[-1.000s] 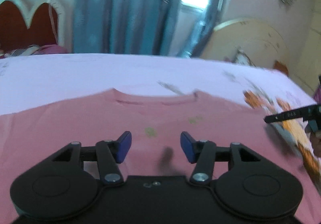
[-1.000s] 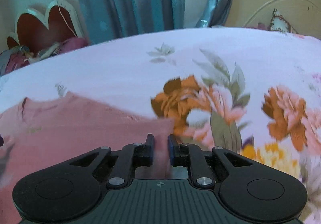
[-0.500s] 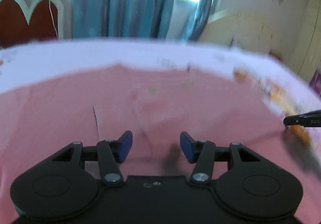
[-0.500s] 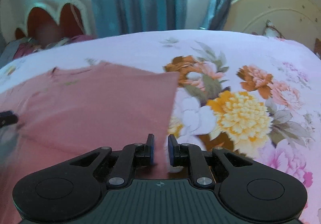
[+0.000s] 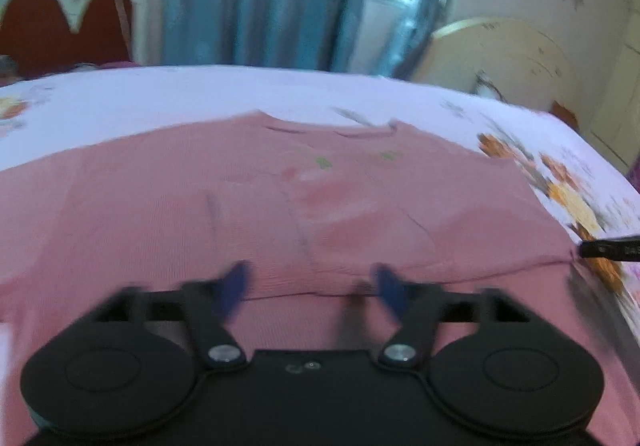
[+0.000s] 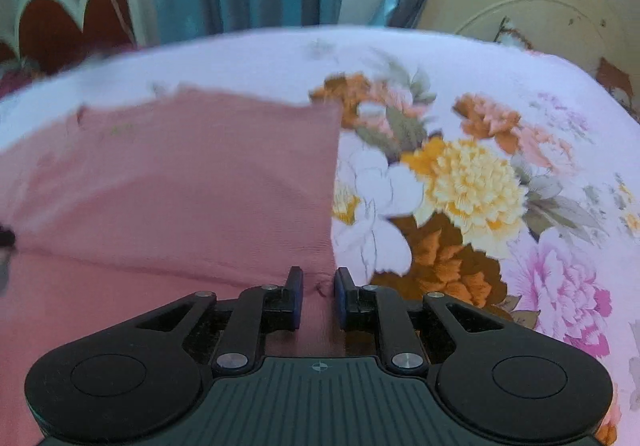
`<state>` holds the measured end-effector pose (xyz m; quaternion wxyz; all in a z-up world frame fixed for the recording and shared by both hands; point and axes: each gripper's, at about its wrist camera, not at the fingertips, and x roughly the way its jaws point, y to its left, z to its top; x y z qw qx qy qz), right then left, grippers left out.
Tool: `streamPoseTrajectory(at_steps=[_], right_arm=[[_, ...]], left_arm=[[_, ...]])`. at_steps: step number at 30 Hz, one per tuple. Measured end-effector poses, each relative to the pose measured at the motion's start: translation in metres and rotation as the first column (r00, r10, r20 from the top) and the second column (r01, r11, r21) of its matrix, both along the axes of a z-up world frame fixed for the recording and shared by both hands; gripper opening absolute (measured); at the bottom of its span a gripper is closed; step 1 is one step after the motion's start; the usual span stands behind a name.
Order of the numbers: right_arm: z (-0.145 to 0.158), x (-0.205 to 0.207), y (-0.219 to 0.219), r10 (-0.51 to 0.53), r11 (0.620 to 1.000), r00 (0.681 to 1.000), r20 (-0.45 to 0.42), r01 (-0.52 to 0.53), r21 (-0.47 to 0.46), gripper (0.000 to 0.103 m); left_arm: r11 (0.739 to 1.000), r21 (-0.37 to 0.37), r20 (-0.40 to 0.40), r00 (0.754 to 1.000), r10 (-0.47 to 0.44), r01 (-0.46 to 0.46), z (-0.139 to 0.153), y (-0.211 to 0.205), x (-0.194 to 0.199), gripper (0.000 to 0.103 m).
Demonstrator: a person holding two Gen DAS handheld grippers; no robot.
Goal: Fold small clothes
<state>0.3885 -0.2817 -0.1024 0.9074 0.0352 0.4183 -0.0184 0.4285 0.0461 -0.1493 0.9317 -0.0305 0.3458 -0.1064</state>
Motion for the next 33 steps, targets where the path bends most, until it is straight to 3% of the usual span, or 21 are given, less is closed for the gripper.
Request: streamPoseTrajectory(at_steps=[1,2,4,7,8,9,11,14,16,18,21,26,28,29,30,31,32,33], right_arm=[[0.003,-0.002,0.003,-0.015,1.0,1.0,0.007,0.015,-0.006,0.019],[0.006,-0.004,0.005,-0.03,1.0,0.999,0.016,0.03,-0.001,0.043],[0.011,-0.01,0.011,-0.046,0.998,0.998,0.054,0.044,0.037,0.072],[0.016,-0.013,0.027,-0.041,0.996,0.997,0.067,0.036,0.083,0.069],[0.015,-0.012,0.032,-0.038,0.995,0.997,0.07,0.031,0.097,0.056],[0.014,-0.011,0.037,-0.039,0.993,0.997,0.067,0.031,0.111,0.049],[0.011,-0.007,0.046,-0.064,0.989,0.996,0.059,0.056,0.134,0.039],[0.01,0.001,0.056,-0.109,0.976,0.993,0.051,0.097,0.197,0.038],[0.009,0.008,0.065,-0.111,0.972,0.993,0.036,0.101,0.213,0.038],[0.009,0.013,0.077,-0.1,0.973,0.995,0.03,0.091,0.21,0.038],[0.012,0.017,0.093,-0.097,0.976,0.995,0.034,0.089,0.197,0.038],[0.021,0.023,0.109,-0.09,0.981,0.995,0.043,0.081,0.175,0.038],[0.025,0.024,0.112,-0.097,0.983,0.994,0.053,0.087,0.16,0.038],[0.026,0.025,0.111,-0.101,0.983,0.993,0.055,0.091,0.158,0.038],[0.027,0.025,0.11,-0.105,0.983,0.993,0.054,0.095,0.155,0.038],[0.027,0.026,0.108,-0.107,0.983,0.993,0.05,0.098,0.153,0.038],[0.027,0.027,0.106,-0.11,0.983,0.993,0.044,0.102,0.153,0.038],[0.027,0.028,0.104,-0.112,0.983,0.993,0.035,0.106,0.152,0.038]], left_arm=[[0.999,0.014,0.023,0.999,0.036,-0.036,0.003,0.009,-0.007,0.097],[0.998,0.015,0.039,0.998,0.058,-0.059,0.006,0.02,-0.012,0.093],[0.994,-0.004,0.042,0.993,0.114,-0.113,0.009,0.05,-0.023,0.091],[0.966,-0.029,0.066,0.964,0.259,-0.257,0.013,0.109,-0.04,0.081],[0.949,-0.049,0.065,0.947,0.314,-0.311,0.013,0.131,-0.046,0.076],[0.924,-0.077,0.054,0.924,0.379,-0.375,0.013,0.158,-0.053,0.074],[0.863,-0.109,0.024,0.867,0.498,-0.493,0.011,0.211,-0.066,0.07],[0.786,-0.093,0.019,0.788,0.615,-0.611,0.012,0.273,-0.083,0.068],[0.713,-0.145,-0.006,0.721,0.693,-0.686,0.009,0.315,-0.094,0.068],[0.637,-0.208,-0.041,0.657,0.752,-0.742,0.004,0.352,-0.099,0.059],[0.548,-0.341,-0.082,0.605,0.792,-0.764,-0.004,0.395,-0.106,0.055],[0.407,-0.579,-0.112,0.564,0.818,-0.706,-0.018,0.439,-0.111,0.054],[0.339,-0.642,-0.13,0.534,0.836,-0.687,-0.026,0.449,-0.115,0.037],[0.313,-0.649,-0.147,0.518,0.843,-0.694,-0.031,0.455,-0.114,0.017],[0.295,-0.641,-0.169,0.505,0.846,-0.708,-0.035,0.459,-0.112,0.012],[0.293,-0.641,-0.169,0.502,0.848,-0.71,-0.036,0.459,-0.111,0.011],[0.317,-0.61,-0.153,0.5,0.852,-0.726,-0.028,0.453,-0.107,0.011],[0.363,-0.576,-0.12,0.515,0.849,-0.733,-0.018,0.442,-0.104,0.011]])
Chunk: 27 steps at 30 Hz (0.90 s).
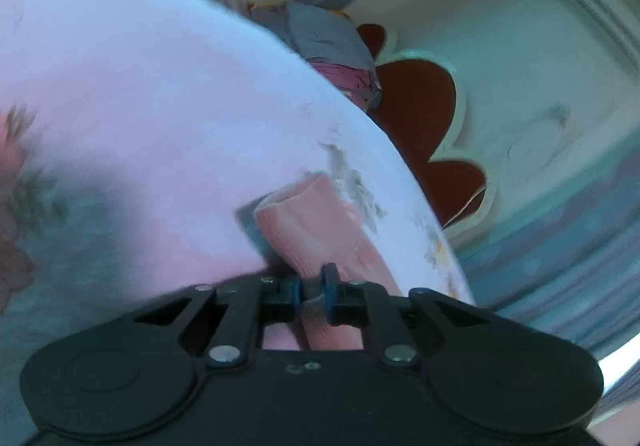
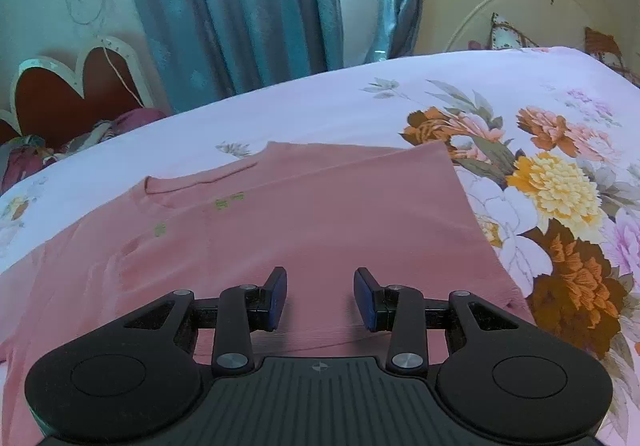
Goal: Fold small clothes
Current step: 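Grasp the other sleeve with the left gripper and fold it over the body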
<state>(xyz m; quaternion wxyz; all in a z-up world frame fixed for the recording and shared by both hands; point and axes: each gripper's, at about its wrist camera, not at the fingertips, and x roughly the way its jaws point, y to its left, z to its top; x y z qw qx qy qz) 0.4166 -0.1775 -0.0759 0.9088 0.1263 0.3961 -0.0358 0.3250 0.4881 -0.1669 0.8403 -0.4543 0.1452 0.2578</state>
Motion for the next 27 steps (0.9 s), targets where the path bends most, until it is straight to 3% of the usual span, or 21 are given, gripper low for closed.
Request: streamPoseTrajectory(at_steps=[2,4,9,14,19,25,26,27], right_arm=[[0.0,-0.001,-0.004,-0.006,1.0,1.0,0.005,0.006,-0.001,0.038],[-0.001,-0.001,-0.008,-0.013,1.0,1.0,0.001,0.013,0.01,0.038],[-0.005,-0.003,-0.009,-0.012,0.999,1.0,0.002,0.012,0.037,0.038],[-0.004,-0.01,-0.014,0.003,0.998,1.0,0.011,-0.004,0.058,0.038],[0.0,-0.018,-0.032,-0.028,0.994,0.999,0.026,0.026,0.104,0.038],[0.006,-0.026,-0.06,-0.047,0.985,0.998,0.032,0.041,0.169,0.038],[0.007,-0.029,-0.066,-0.042,0.98,0.998,0.035,0.035,0.195,0.038],[0.009,-0.031,-0.07,-0.037,0.977,0.998,0.042,0.028,0.211,0.038]], left_arm=[[0.993,0.086,0.022,0.996,-0.082,0.08,0.021,-0.025,0.009,0.011],[0.97,0.165,0.022,0.982,-0.187,0.181,0.042,-0.058,0.023,0.011],[0.883,0.231,0.022,0.905,-0.425,0.409,0.071,-0.155,0.065,0.011],[0.742,0.278,0.007,0.771,-0.636,0.61,0.082,-0.264,0.105,0.011],[0.591,0.314,-0.049,0.635,-0.771,0.743,0.079,-0.376,0.132,0.011],[0.416,0.244,-0.194,0.464,-0.864,0.876,0.034,-0.464,0.175,0.012],[0.388,0.222,-0.225,0.434,-0.872,0.894,0.023,-0.479,0.181,0.027],[0.375,0.209,-0.238,0.419,-0.876,0.903,0.016,-0.487,0.182,0.053]])
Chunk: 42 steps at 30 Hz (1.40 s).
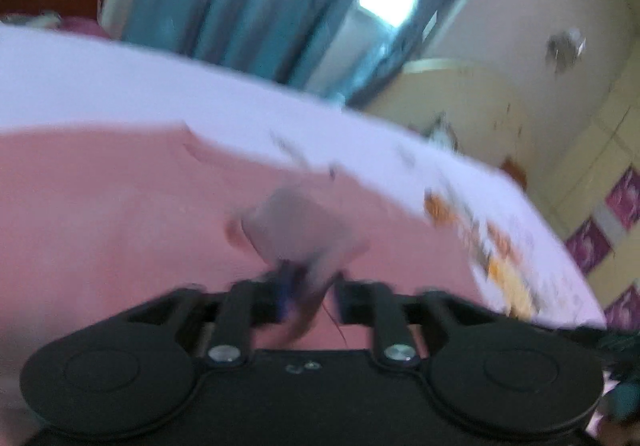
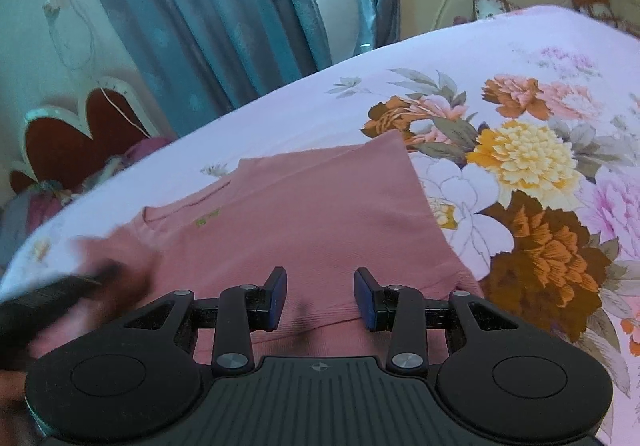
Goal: Fold small clothes
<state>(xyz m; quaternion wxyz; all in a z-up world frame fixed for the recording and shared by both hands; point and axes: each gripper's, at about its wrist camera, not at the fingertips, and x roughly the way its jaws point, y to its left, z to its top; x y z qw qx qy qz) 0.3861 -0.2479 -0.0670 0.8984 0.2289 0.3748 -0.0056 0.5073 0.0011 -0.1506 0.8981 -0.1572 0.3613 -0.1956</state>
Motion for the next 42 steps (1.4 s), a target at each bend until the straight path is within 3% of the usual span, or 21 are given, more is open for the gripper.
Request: streamPoseTrajectory(at_steps=[1,2,3,4,6,9,14,17,20,23,27,28,30,32,34,36,38,40,42], right_arm=[[0.002,-0.002,-0.003,0.001,1.0,1.0,0.007,-0.001,-0.002,0.039],[0.004,-0.004,-0.005,-0.001,1.0,1.0,0.011,0.001,-0.014,0.062],[0.007,-0.007,-0.006,-0.005,1.0,0.999,0.034,0.006,-0.015,0.078],[0.009,-0.01,-0.009,0.007,1.0,0.998,0.067,-0.007,0.002,0.085],[0.009,-0.01,-0.011,0.033,0.998,0.996,0.08,-0.037,0.045,0.085],[0.001,-0.001,-0.007,0.069,0.987,0.996,0.055,-0.077,0.142,0.054],[-0.019,0.023,0.025,0.154,0.941,0.988,0.016,-0.152,0.303,0.051],[-0.033,0.041,0.052,0.202,0.915,0.979,-0.015,-0.183,0.36,0.051],[-0.047,0.057,0.074,0.22,0.896,0.974,-0.053,-0.181,0.405,0.049],[-0.056,0.069,0.087,0.206,0.891,0.975,-0.078,-0.154,0.427,0.03],[-0.057,0.082,0.103,0.198,0.914,0.976,-0.091,-0.151,0.376,0.023],[-0.054,0.084,0.108,0.206,0.923,0.975,-0.078,-0.167,0.346,0.004],[-0.039,0.085,0.119,0.243,0.943,0.969,-0.036,-0.227,0.244,0.004],[-0.012,0.079,0.125,0.265,0.949,0.962,0.057,-0.271,0.163,0.004],[0.016,0.07,0.113,0.229,0.958,0.961,0.153,-0.25,0.136,0.004],[0.028,0.06,0.088,0.16,0.977,0.969,0.19,-0.183,0.111,0.004],[0.016,0.06,0.072,0.139,0.99,0.982,0.128,-0.142,0.017,0.004],[-0.01,0.061,0.055,0.141,0.989,0.99,0.022,-0.142,0.041,0.004],[-0.026,0.056,0.056,0.16,0.987,0.987,-0.01,-0.16,0.015,0.004]], left_arm=[[1.0,-0.005,-0.007,1.0,-0.024,0.024,-0.006,-0.008,0.001,0.066],[0.999,-0.01,0.01,0.999,-0.046,0.046,-0.009,-0.014,-0.004,0.077],[0.999,0.012,0.027,0.998,-0.048,0.048,-0.007,-0.019,-0.01,0.076],[0.998,0.04,0.038,0.998,-0.053,0.052,-0.004,-0.022,-0.018,0.076],[0.997,0.056,0.074,0.996,-0.048,0.044,0.005,-0.018,-0.033,0.074],[0.997,0.068,0.109,0.994,0.024,-0.031,0.019,0.013,-0.054,0.069],[0.965,0.139,0.121,0.971,0.205,-0.222,0.034,0.103,-0.101,0.054],[0.924,0.202,0.068,0.946,0.317,-0.324,0.024,0.152,-0.119,0.054],[0.914,0.192,0.002,0.931,0.364,-0.357,0.008,0.176,-0.117,0.054],[0.916,0.17,0.005,0.93,0.367,-0.362,-0.002,0.183,-0.106,0.054],[0.923,0.208,0.037,0.946,0.323,-0.324,-0.008,0.18,-0.086,0.045],[0.923,0.22,0.038,0.949,0.314,-0.314,-0.009,0.18,-0.084,0.042],[0.921,0.233,0.04,0.95,0.311,-0.311,-0.011,0.187,-0.086,0.024],[0.926,0.198,0.031,0.946,0.323,-0.323,-0.013,0.199,-0.089,0.017],[0.933,0.165,0.023,0.947,0.321,-0.32,-0.015,0.205,-0.091,0.016],[0.934,0.181,0.027,0.951,0.309,-0.309,-0.014,0.203,-0.09,0.016],[0.935,0.186,0.031,0.953,0.303,-0.303,-0.014,0.202,-0.09,0.016],[0.937,0.181,0.034,0.954,0.299,-0.3,-0.015,0.202,-0.09,0.016],[0.938,0.178,0.033,0.954,0.296,-0.297,-0.015,0.202,-0.09,0.016]])
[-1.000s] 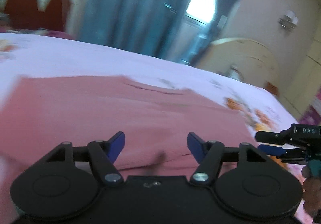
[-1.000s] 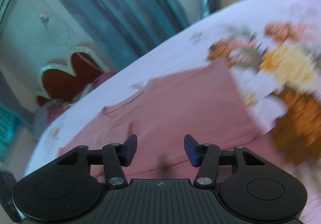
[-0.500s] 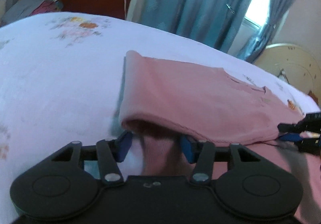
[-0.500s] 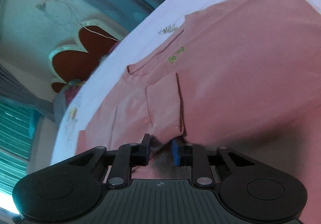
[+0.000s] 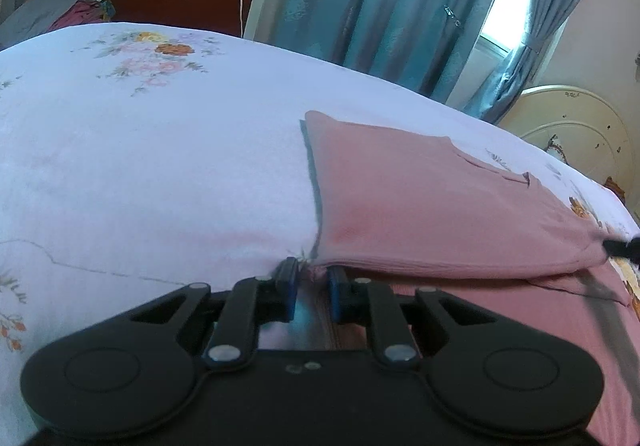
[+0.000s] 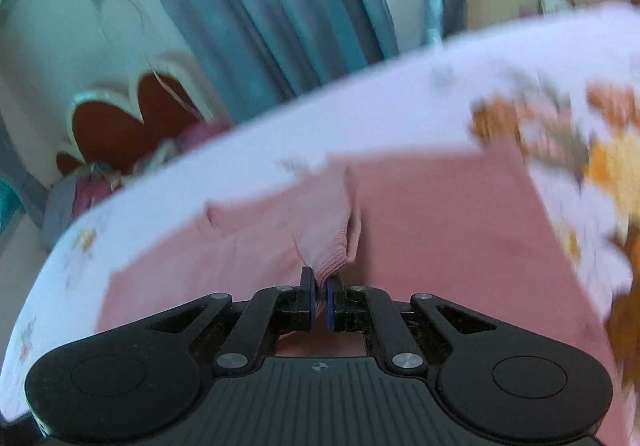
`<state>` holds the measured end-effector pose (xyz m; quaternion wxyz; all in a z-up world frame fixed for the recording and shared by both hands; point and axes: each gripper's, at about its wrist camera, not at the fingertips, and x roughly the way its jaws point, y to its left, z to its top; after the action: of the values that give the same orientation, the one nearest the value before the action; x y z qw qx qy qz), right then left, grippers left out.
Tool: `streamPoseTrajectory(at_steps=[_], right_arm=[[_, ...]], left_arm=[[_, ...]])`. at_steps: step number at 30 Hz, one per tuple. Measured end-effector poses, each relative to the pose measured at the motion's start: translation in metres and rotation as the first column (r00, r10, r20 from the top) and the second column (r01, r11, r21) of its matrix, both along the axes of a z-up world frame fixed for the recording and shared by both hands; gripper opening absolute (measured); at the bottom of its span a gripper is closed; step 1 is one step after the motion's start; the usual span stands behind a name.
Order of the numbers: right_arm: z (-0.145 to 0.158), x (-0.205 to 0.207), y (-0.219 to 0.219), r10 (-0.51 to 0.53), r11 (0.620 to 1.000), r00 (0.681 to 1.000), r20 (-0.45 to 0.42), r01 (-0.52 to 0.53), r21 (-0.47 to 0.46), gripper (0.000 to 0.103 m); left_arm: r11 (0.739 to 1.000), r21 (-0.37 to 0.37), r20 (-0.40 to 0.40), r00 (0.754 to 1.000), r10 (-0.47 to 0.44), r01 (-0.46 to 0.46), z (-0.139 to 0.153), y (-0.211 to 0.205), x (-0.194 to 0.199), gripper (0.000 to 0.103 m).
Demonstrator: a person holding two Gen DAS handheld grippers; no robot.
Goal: Fold small clothes
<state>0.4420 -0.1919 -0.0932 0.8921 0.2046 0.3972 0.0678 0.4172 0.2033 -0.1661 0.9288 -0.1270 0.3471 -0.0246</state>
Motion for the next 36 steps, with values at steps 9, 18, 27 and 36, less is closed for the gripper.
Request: streamPoseTrajectory(at_steps=[9,18,27,36], right_arm=[[-0.006,-0.011,-0.003,-0.008,1.0,1.0,-0.008,0.008,0.023,0.004],[-0.014,-0.015,0.004,0.008,1.0,0.998,-0.068,-0.009,-0.013,0.004],[0.022,-0.033,0.003,-0.066,0.983,0.997,0.045,0.073,-0.17,0.054],[-0.013,-0.014,0.038,0.108,0.961,0.99,-0.086,-0.126,-0.247,0.022]], left_arm=[[1.0,-0.016,-0.017,1.0,-0.006,0.006,0.001,0.004,0.004,0.016],[1.0,-0.012,-0.026,1.0,-0.017,0.016,0.001,0.005,0.007,0.016],[0.989,0.14,0.107,0.992,-0.06,0.045,0.041,0.008,-0.018,0.03],[0.977,0.113,-0.037,0.983,-0.177,0.181,0.008,-0.042,0.018,0.032]])
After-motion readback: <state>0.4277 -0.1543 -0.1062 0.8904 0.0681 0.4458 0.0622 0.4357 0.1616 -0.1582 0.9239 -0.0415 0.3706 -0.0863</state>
